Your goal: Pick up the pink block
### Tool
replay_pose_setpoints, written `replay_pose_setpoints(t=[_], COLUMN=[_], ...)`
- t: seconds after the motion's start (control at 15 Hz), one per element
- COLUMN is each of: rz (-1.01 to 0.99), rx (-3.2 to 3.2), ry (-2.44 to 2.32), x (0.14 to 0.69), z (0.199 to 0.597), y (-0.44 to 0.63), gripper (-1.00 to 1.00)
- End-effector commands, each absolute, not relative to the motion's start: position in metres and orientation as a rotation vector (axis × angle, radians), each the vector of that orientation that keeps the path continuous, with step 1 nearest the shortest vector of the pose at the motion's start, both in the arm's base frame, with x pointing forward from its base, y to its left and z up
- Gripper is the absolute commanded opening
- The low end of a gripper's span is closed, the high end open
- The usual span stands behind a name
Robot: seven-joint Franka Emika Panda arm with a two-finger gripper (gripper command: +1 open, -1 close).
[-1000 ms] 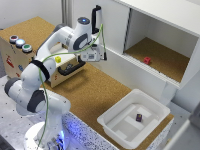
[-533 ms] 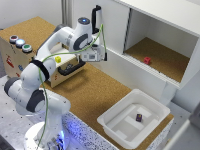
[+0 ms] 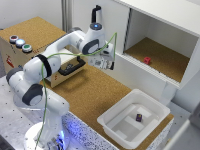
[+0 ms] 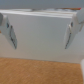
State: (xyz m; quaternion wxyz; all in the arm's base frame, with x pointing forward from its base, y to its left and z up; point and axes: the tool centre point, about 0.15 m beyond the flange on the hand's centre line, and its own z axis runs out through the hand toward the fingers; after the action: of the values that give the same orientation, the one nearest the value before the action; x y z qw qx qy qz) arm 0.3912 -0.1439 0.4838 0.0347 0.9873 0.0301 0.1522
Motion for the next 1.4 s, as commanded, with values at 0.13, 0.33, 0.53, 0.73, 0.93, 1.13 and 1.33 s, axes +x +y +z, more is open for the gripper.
replay_pose_setpoints(t=[0.13,0.33,0.53,0.73,0.93,1.13,1.33], rz=[0.399,0.416,0.481,0.557,0.599,0.615,0.592], rx=[2.843,2.857,2.902,2.945,2.985,3.066,3.116], ry=[-0.526,-0.604,-0.599,-0.490,-0.340,-0.213,-0.120], x=[0.493,0.525,0.556,0.583,0.597,0.607,0.621], z=[0.488,0.486,0.488,0.494,0.499,0.502,0.499], y=[-0.214,-0.238,-0.253,-0.259,-0.266,-0.282,-0.299], gripper=[1.00,1.00,1.00,1.00,1.00,1.00,1.00])
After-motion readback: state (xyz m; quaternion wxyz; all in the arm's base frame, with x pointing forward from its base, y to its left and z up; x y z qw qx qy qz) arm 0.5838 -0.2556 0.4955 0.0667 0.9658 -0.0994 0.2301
